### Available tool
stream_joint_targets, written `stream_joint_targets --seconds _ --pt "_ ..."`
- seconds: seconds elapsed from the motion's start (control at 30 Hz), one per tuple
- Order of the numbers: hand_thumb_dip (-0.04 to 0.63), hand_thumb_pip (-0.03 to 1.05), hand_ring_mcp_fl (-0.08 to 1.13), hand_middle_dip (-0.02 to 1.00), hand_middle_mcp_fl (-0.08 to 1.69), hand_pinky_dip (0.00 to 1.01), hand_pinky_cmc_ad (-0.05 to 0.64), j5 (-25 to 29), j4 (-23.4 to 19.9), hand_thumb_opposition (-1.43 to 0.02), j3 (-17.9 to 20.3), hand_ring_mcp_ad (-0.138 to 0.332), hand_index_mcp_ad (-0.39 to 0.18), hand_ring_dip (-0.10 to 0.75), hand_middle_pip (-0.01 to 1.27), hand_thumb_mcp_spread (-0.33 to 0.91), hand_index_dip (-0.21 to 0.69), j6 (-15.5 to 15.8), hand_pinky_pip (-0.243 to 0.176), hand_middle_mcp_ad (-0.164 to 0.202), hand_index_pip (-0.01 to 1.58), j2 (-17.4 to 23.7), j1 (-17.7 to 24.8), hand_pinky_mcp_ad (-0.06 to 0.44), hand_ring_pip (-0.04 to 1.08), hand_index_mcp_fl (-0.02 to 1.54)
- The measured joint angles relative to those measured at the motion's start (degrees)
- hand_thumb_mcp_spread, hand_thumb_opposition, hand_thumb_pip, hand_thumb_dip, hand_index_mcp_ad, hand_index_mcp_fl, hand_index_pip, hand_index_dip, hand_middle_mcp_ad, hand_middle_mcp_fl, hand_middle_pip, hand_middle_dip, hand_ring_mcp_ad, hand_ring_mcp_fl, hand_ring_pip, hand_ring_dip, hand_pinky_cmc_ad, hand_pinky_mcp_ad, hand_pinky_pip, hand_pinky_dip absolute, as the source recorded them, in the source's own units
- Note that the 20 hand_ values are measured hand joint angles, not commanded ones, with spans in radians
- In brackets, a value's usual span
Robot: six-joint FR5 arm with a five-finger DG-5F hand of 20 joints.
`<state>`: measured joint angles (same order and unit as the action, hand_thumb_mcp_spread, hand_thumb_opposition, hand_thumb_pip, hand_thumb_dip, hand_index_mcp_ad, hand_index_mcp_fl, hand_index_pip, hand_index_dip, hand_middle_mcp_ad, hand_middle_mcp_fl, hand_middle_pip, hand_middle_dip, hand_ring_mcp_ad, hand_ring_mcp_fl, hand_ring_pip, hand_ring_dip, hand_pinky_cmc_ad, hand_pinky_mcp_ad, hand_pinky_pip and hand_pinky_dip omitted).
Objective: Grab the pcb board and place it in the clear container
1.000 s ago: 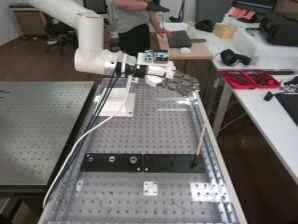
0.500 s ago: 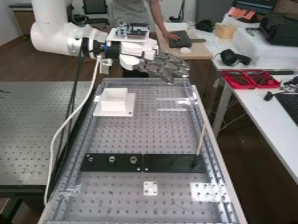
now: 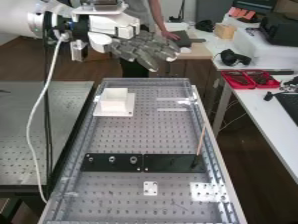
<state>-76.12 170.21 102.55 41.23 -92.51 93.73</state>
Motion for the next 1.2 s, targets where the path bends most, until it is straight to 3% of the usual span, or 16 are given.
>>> stream_joint_targets --seconds 1.2 --pt "0.223 0.55 0.0 0.13 0.0 0.61 0.297 -4.0 0.35 -0.82 -0.13 0.232 -0.082 0.007 0.13 0.29 0.157 1.28 -0.138 0.063 0.11 1.69 -2.11 0.182 0.08 0.15"
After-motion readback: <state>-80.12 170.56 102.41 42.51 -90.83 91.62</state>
